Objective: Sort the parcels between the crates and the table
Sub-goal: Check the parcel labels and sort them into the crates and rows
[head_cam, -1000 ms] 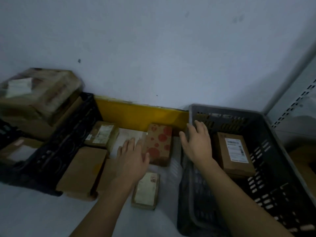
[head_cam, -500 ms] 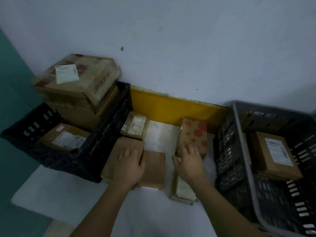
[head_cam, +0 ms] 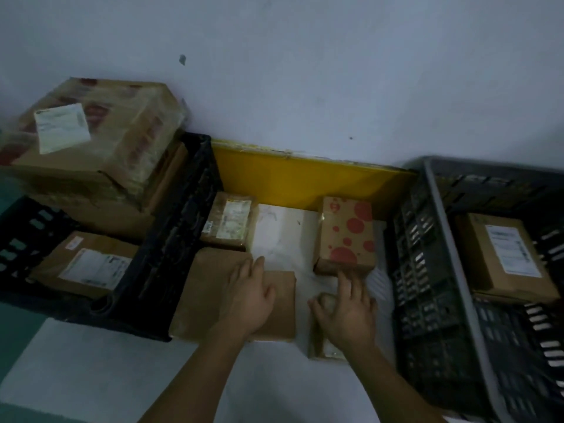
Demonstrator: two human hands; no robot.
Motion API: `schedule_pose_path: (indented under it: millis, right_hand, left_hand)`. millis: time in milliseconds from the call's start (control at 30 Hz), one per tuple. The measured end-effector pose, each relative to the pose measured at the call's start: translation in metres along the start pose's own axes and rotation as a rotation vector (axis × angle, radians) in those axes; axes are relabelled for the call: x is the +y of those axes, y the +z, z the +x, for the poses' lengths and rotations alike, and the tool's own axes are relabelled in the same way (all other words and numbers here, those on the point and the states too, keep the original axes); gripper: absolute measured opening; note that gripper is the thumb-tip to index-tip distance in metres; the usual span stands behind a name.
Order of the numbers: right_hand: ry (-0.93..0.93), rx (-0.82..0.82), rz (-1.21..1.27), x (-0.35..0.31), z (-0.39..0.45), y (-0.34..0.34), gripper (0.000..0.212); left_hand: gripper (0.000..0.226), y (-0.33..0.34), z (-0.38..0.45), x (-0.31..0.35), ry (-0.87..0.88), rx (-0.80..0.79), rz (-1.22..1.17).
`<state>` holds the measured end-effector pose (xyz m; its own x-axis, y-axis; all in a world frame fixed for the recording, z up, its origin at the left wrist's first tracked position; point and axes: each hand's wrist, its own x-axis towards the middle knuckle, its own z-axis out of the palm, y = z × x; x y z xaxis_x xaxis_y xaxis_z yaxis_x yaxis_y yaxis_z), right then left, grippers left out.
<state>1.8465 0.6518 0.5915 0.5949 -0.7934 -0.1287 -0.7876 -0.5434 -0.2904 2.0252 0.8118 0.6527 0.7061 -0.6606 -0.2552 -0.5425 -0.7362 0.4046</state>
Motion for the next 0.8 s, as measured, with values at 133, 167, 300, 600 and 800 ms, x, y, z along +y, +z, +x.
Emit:
schedule_pose_path:
  millis: [133,167,300,600,800]
  right_hand:
    - [0.220,-0.040,-0.028,0.007,-0.030,0.014,0.132]
    - [0.277,-0.073,-0.033,0.005,-0.038,0.017,0.135]
    - [0.385,-0.137,0.005,0.001,-0.061,0.025,0.127]
    - [0.245,0.072,0.131,-0.040,-0.044,-0.016,0.105]
    - [0.066,0.183,0.090,-0.097,-0.003,-0.036,0.105]
  left_hand:
    - [0.070,0.010,0.015,0.016,0.100,-0.009,0.003]
    - [0.070,0.011,0.017,0.015,0.115,-0.014,-0.002]
    - [0.069,0.011,0.023,0.005,0.153,-0.036,-0.048]
    - [0.059,-0.010,0.039,-0.029,0.116,0.046,-0.094]
    - [0.055,-0.047,0.073,-0.060,-0.017,0.176,0.054]
